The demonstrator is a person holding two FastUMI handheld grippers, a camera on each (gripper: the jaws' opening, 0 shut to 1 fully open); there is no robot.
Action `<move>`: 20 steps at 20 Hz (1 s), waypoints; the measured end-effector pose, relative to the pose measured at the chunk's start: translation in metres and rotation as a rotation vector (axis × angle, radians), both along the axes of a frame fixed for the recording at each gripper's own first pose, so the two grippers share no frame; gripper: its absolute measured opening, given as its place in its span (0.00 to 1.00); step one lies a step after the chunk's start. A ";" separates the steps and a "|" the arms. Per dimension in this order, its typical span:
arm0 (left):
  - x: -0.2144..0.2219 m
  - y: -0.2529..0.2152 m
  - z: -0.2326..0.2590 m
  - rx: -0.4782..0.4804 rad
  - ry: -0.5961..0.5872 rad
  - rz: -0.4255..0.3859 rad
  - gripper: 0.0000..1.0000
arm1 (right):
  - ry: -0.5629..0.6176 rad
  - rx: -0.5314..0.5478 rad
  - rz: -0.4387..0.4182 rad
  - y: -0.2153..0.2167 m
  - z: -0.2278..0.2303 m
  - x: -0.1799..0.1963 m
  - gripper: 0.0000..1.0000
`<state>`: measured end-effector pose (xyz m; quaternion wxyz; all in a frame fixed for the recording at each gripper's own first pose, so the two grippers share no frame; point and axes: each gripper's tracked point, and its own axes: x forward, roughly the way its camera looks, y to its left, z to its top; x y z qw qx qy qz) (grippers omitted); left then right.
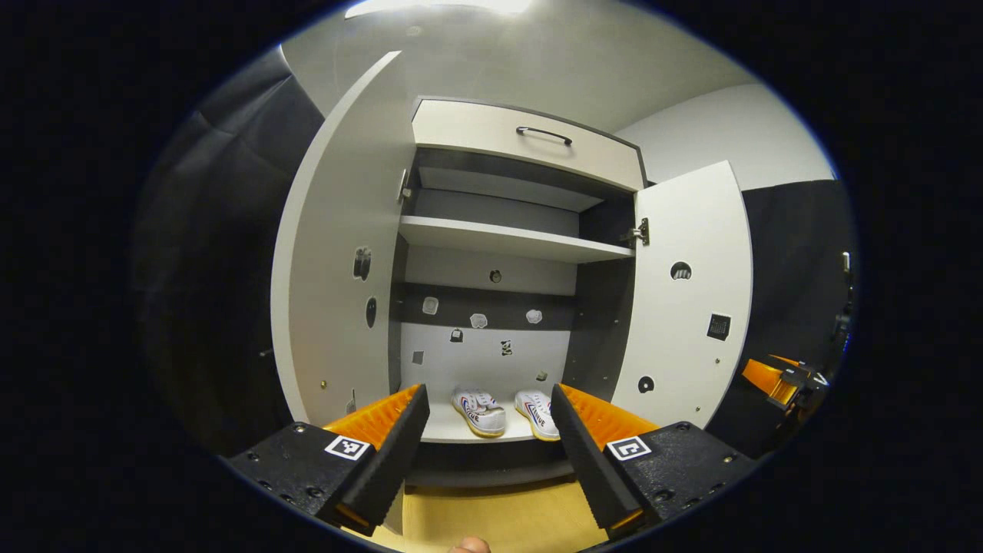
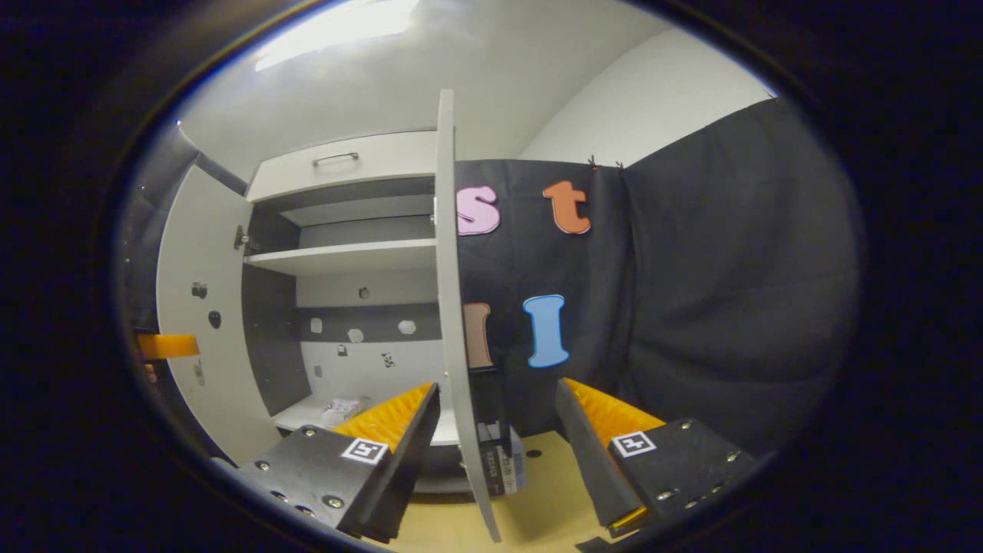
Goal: Grab one shoe with the right hand and put it into the shoe cabinet, grab the other shoe with the left hand and put it into the shoe cabinet; then close the right door with the right hand and the left door with the left hand.
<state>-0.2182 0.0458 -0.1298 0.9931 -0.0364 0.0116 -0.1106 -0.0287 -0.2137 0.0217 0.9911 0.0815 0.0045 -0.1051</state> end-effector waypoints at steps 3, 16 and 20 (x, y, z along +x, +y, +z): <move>-0.002 0.004 0.004 -0.014 -0.004 0.004 0.96 | 0.012 0.000 -0.041 -0.013 -0.009 0.010 0.90; -0.023 0.029 0.025 -0.014 -0.026 0.075 0.96 | 0.038 -0.030 -0.001 -0.001 -0.016 0.025 0.90; -0.036 0.042 0.032 -0.029 -0.036 0.126 0.96 | 0.032 -0.008 0.037 0.018 -0.013 0.021 0.90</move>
